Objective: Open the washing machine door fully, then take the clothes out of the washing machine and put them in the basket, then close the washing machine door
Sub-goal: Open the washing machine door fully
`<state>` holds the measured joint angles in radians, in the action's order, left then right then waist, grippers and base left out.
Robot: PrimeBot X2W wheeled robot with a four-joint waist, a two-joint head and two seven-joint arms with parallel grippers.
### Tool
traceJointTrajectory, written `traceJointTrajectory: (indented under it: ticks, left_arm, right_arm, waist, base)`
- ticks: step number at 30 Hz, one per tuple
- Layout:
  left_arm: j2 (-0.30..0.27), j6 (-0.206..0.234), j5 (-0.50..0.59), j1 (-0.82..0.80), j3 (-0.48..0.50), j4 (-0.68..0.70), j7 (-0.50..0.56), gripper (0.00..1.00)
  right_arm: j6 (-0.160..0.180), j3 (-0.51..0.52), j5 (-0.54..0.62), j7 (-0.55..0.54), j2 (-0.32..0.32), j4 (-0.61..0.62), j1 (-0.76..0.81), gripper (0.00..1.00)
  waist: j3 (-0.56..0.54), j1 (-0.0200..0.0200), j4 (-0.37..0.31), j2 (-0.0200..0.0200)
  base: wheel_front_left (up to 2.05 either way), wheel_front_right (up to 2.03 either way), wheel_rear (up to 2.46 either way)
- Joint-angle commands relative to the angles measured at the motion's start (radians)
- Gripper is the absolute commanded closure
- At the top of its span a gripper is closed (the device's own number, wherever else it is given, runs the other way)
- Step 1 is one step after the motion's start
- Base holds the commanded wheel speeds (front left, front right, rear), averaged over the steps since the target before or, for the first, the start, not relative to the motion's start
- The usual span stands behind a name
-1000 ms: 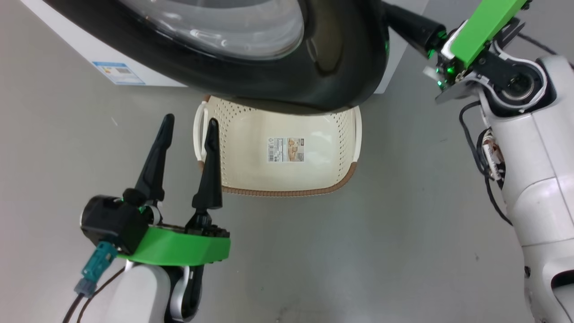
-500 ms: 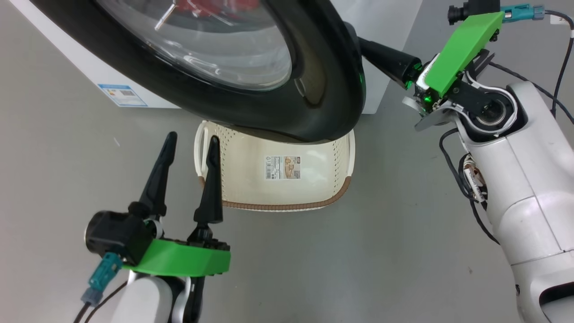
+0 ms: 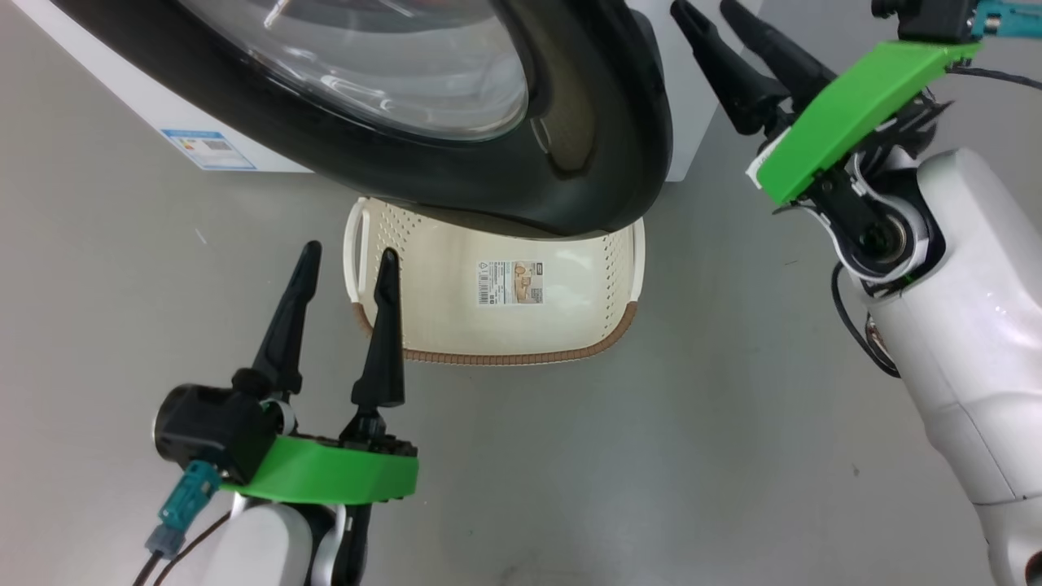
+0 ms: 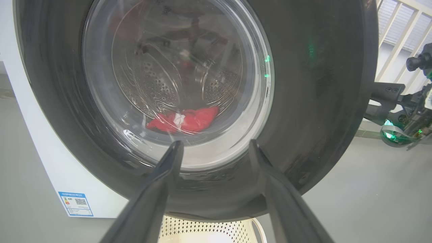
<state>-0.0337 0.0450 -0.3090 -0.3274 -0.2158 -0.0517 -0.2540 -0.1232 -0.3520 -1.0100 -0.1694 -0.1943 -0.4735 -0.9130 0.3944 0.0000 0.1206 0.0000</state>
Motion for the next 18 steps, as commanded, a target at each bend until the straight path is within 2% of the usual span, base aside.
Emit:
traceJointTrajectory:
  ticks: [1, 7, 11, 18]
  left_arm:
    - [-0.017, 0.001, 0.006, -0.007, 0.035, 0.028, -0.008, 0.00]
    - [-0.017, -0.004, 0.011, -0.006, 0.051, 0.038, -0.008, 0.00]
    - [-0.017, -0.027, 0.024, -0.006, 0.058, 0.073, -0.008, 0.00]
    - [-0.017, -0.025, 0.024, 0.003, 0.061, 0.085, -0.008, 0.00]
  right_arm:
    - [-0.008, -0.018, 0.049, 0.043, 0.002, 0.040, 0.028, 0.00]
    - [-0.008, -0.037, 0.311, 0.251, -0.038, 0.063, 0.082, 0.00]
    - [-0.008, 0.034, 0.456, 0.341, -0.012, 0.039, 0.136, 0.00]
    - [-0.008, 0.149, 0.645, 0.410, 0.046, 0.069, 0.216, 0.00]
  waist:
    - [0.002, 0.0000, -0.003, 0.0000]
    - [0.007, 0.0000, -0.016, 0.0000]
    - [0.007, 0.0000, -0.022, 0.0000]
    - [0.009, 0.0000, -0.026, 0.0000]
  base:
    - [0.00, 0.00, 0.00]
    - [0.00, 0.00, 0.00]
    - [0.00, 0.00, 0.00]
    - [0.00, 0.00, 0.00]
